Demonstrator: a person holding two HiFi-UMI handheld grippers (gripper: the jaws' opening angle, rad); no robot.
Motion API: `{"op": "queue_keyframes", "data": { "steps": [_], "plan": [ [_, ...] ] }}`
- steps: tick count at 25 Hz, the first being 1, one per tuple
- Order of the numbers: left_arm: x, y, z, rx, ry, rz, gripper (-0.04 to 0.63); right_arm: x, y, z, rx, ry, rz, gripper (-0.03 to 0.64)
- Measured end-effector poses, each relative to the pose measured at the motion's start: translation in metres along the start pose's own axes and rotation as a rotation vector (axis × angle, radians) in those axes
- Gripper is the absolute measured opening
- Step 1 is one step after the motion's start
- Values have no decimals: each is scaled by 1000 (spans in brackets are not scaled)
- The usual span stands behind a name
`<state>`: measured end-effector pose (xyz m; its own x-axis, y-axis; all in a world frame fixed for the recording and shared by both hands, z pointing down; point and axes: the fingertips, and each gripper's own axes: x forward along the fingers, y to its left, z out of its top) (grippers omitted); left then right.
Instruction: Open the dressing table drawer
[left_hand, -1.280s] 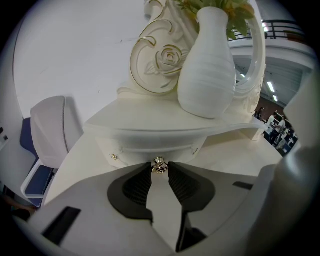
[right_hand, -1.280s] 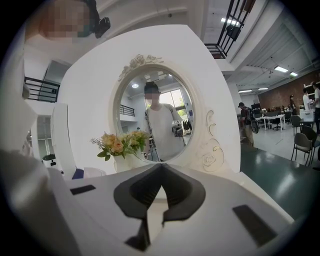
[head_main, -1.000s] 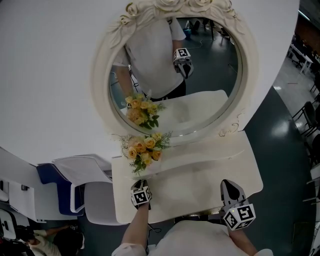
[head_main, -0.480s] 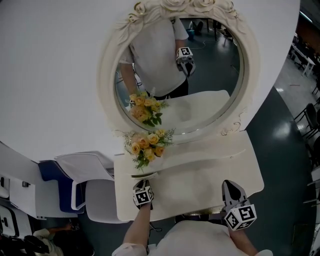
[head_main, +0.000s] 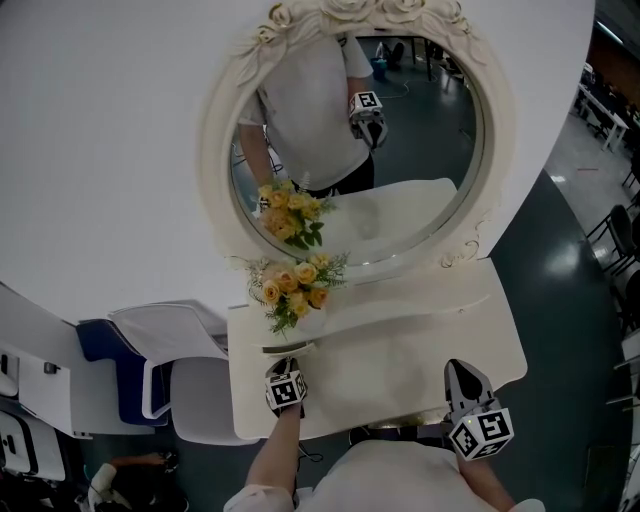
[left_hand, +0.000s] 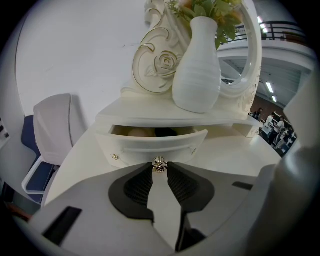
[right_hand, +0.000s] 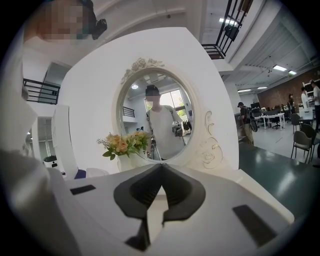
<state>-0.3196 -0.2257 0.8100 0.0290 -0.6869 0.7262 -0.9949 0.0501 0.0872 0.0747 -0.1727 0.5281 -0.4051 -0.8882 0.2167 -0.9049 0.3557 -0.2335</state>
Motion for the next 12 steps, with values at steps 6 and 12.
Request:
{"op": "queue_keyframes", "data": {
  "steps": [6,12],
  "plan": [
    [-4,-2,-6,1,0,-3,104,-3,3,0,0,-5,3,9],
    [-9,-2,-13,6,0,-7,104,-7,5,-1,-2,-10,2,9]
  ]
}}
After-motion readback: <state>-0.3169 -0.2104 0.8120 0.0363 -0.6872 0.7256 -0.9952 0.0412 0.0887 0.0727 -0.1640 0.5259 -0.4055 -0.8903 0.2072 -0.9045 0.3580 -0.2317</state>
